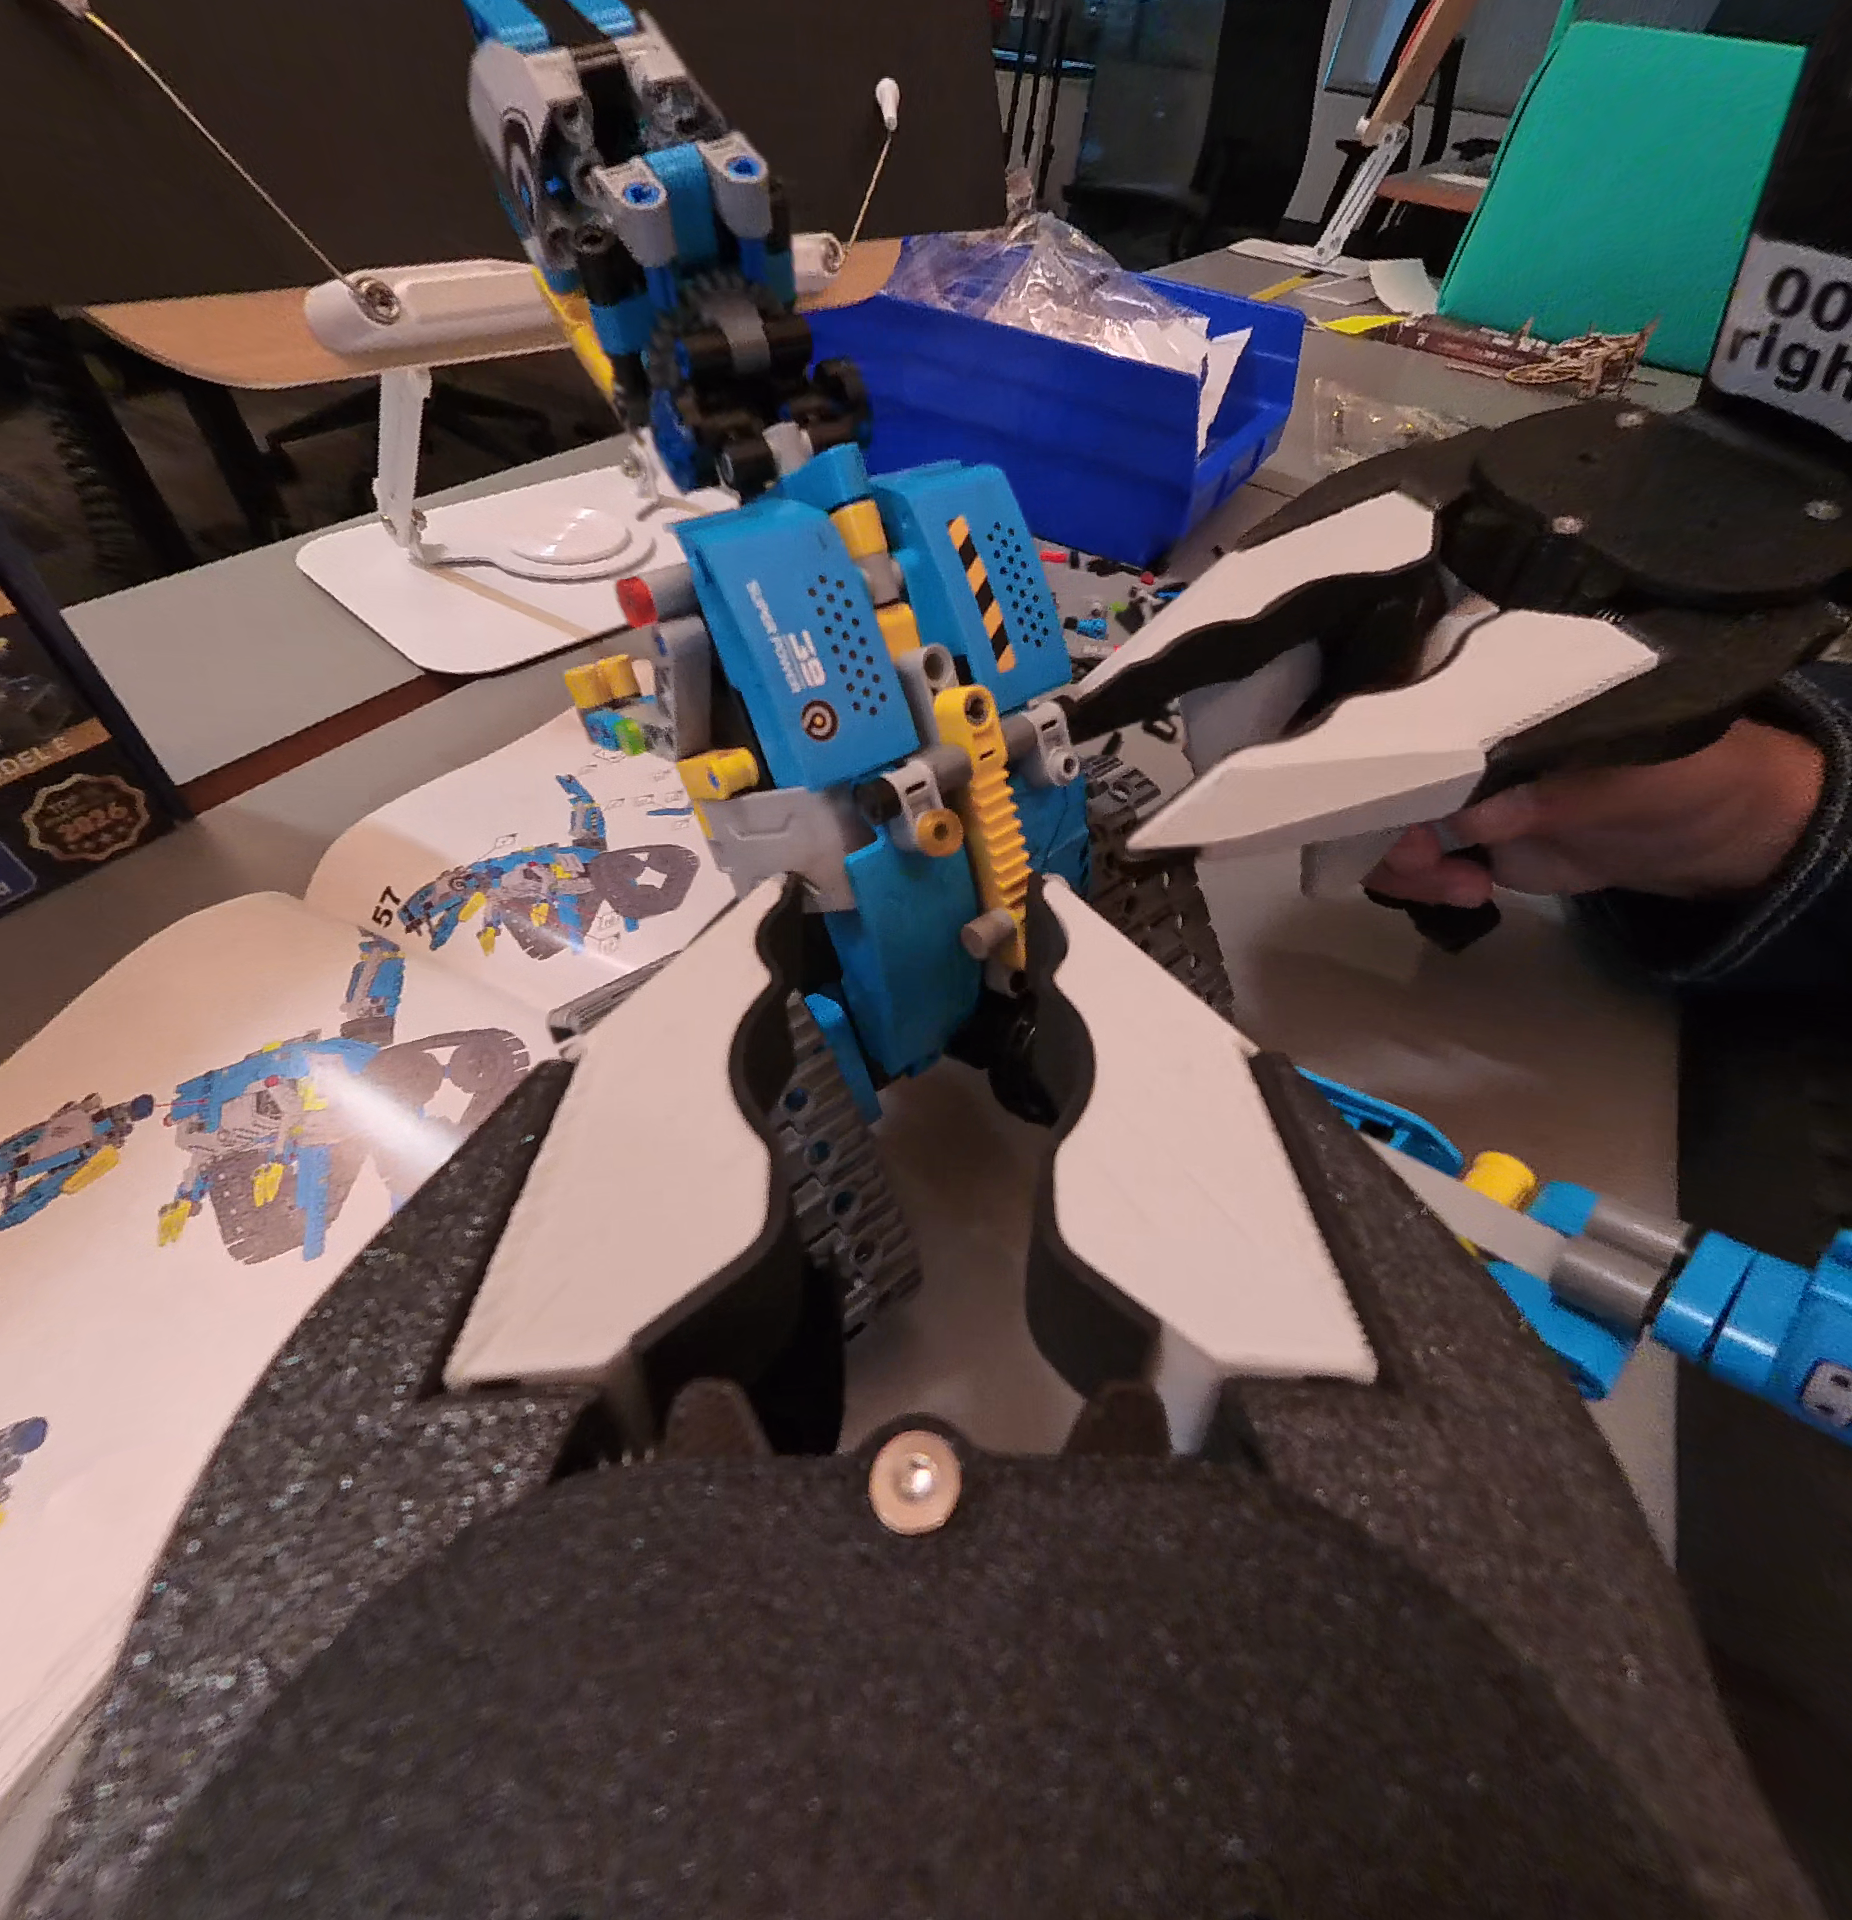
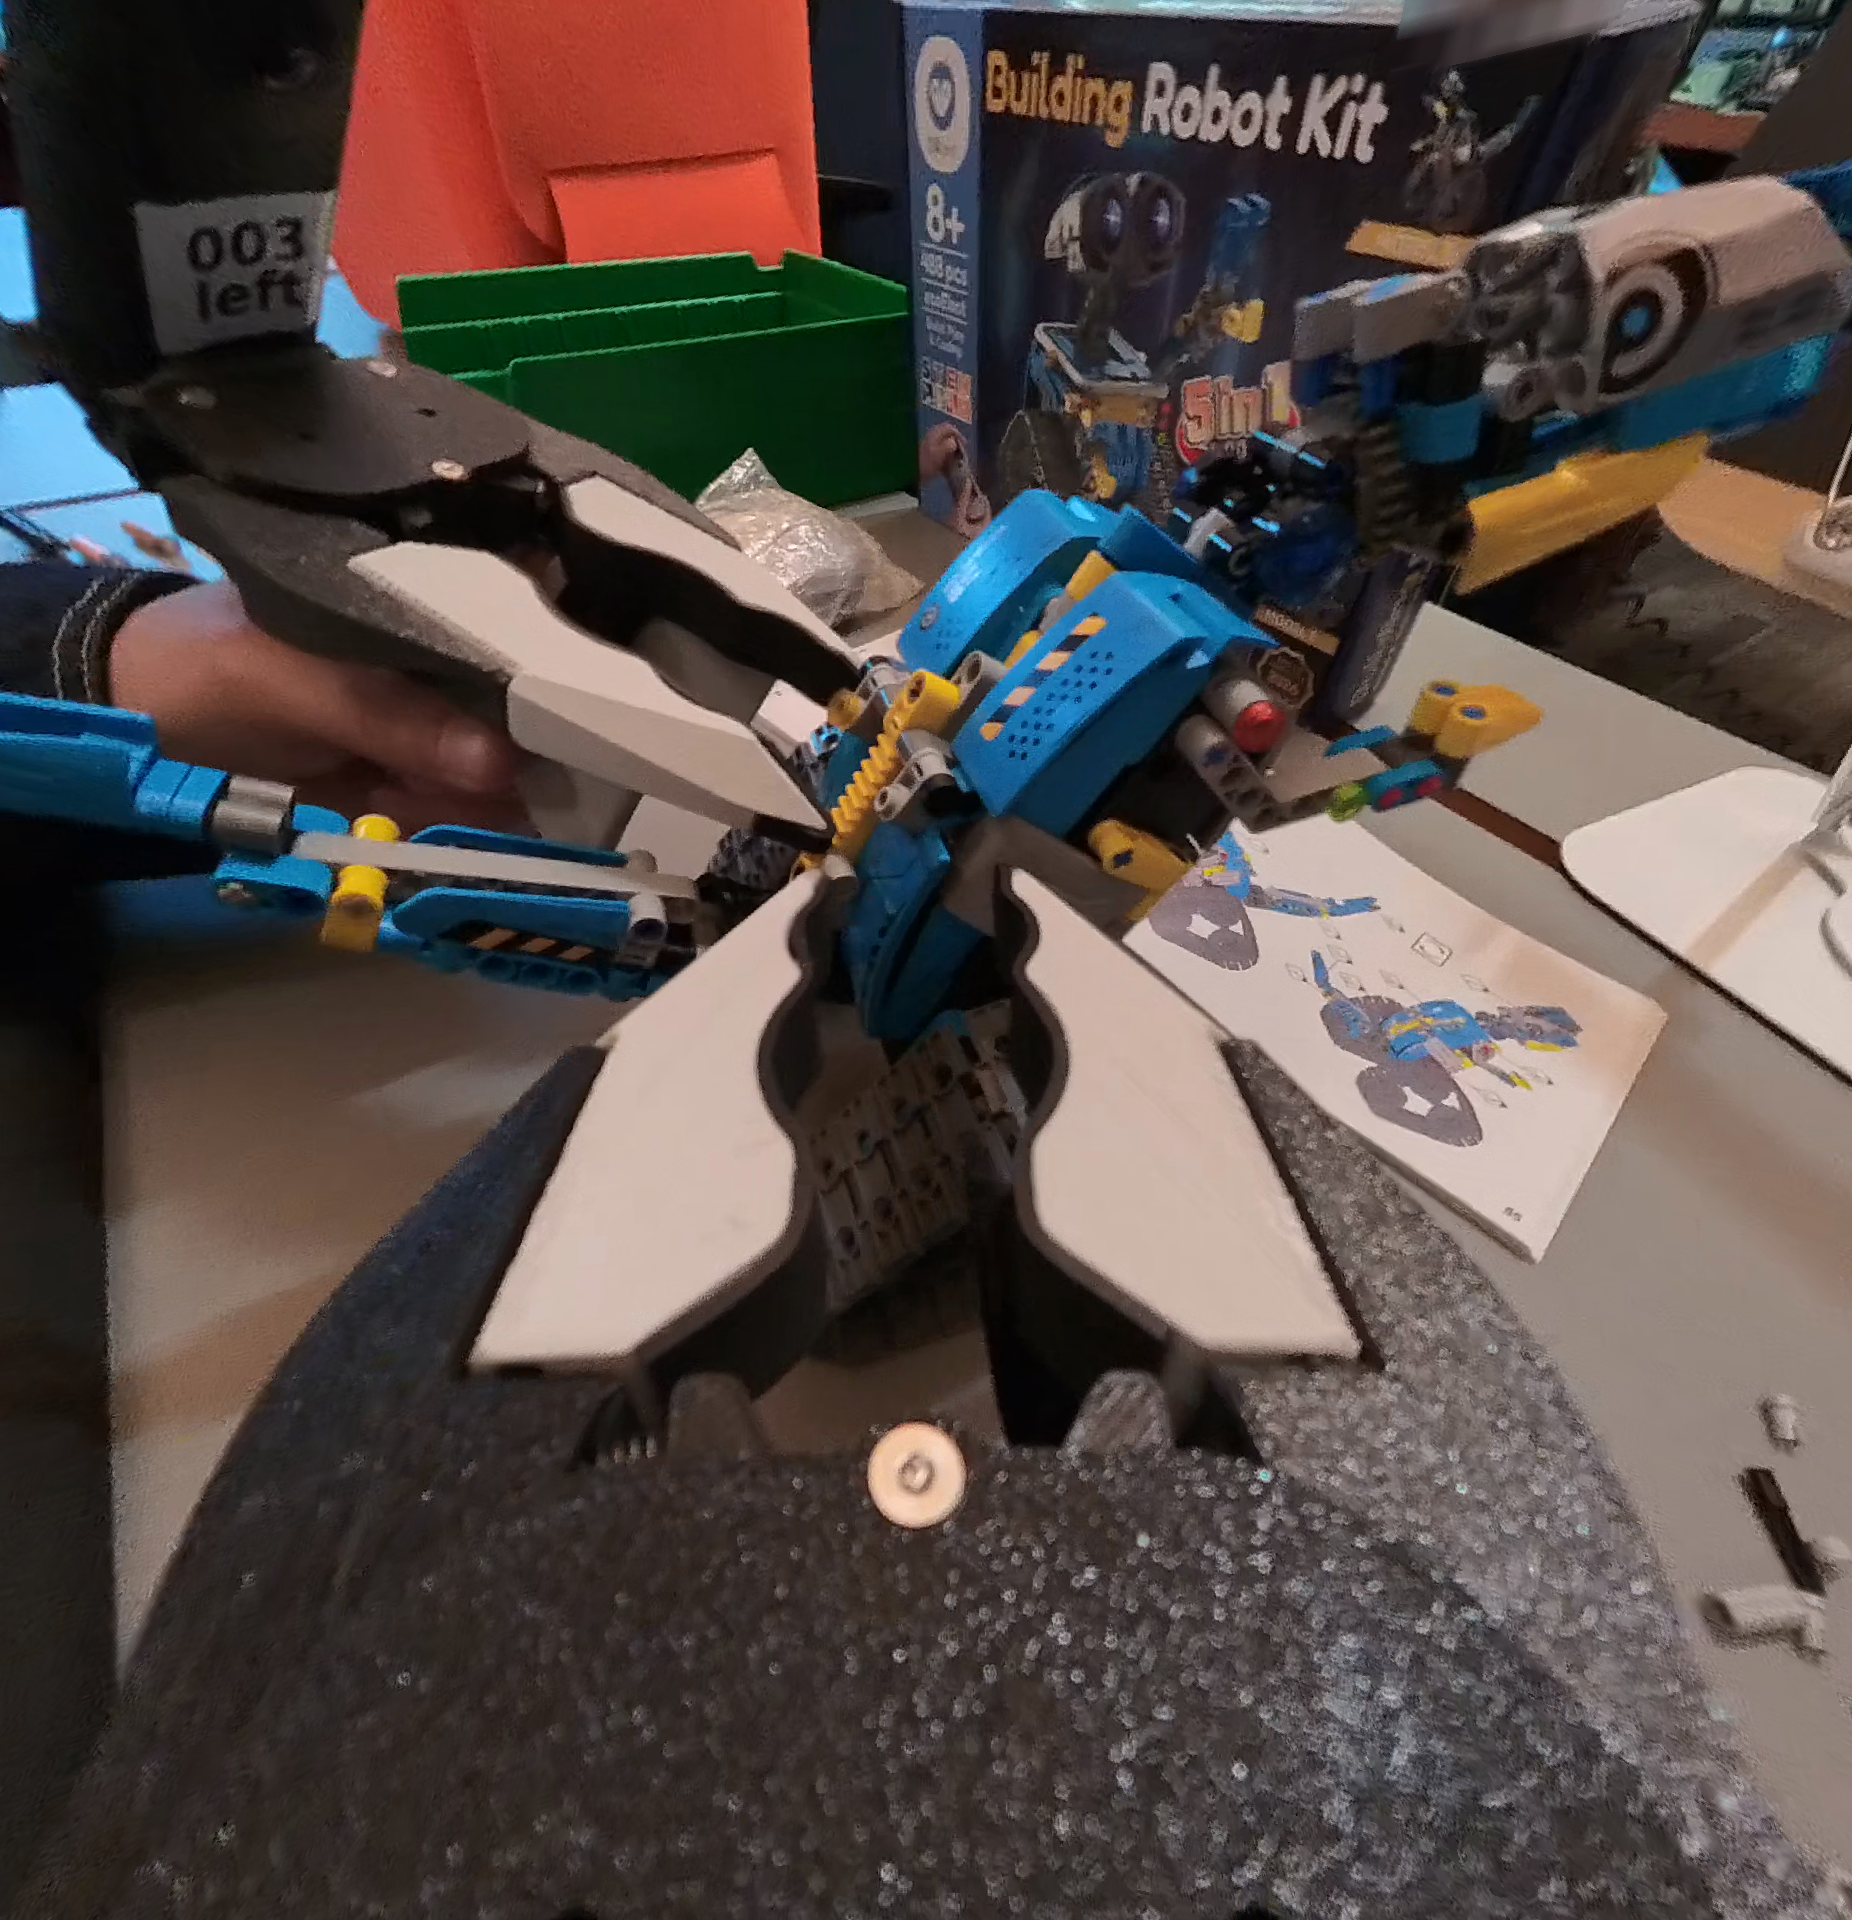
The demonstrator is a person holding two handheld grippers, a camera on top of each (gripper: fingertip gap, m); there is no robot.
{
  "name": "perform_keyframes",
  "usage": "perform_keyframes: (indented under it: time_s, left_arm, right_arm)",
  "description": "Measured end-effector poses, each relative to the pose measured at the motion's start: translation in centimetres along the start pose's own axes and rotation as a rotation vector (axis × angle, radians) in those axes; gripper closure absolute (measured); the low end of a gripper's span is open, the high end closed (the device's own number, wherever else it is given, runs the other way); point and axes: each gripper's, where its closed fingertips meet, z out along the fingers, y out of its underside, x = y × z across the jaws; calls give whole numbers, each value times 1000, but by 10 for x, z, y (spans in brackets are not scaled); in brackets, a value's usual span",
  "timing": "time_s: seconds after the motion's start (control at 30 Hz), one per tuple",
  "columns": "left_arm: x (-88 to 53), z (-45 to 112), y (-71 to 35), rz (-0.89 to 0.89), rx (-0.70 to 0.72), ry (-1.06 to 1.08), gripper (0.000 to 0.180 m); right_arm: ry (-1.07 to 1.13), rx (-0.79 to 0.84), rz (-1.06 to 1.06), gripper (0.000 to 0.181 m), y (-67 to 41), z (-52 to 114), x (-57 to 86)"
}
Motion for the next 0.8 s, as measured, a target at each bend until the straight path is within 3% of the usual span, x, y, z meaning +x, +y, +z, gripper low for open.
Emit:
perform_keyframes:
  time_s: [0.37, 0.67, 0.77, 0.8]
  left_arm:
    - [4, 2, 0, -51, -17, -68, 142]
    - [10, 5, 0, -42, -24, -168, 144]
    - [10, 5, 0, -56, -19, -169, 145]
    - [10, 6, 1, -53, -20, -167, 146]
  right_arm:
    - [101, -25, 300, 158, 13, 1, 8]
    - [197, -2, 365, 154, 13, -2, 11]
    - [210, -15, 324, 159, 13, -2, 11]
    - [203, -17, 306, 169, 12, -2, 10]
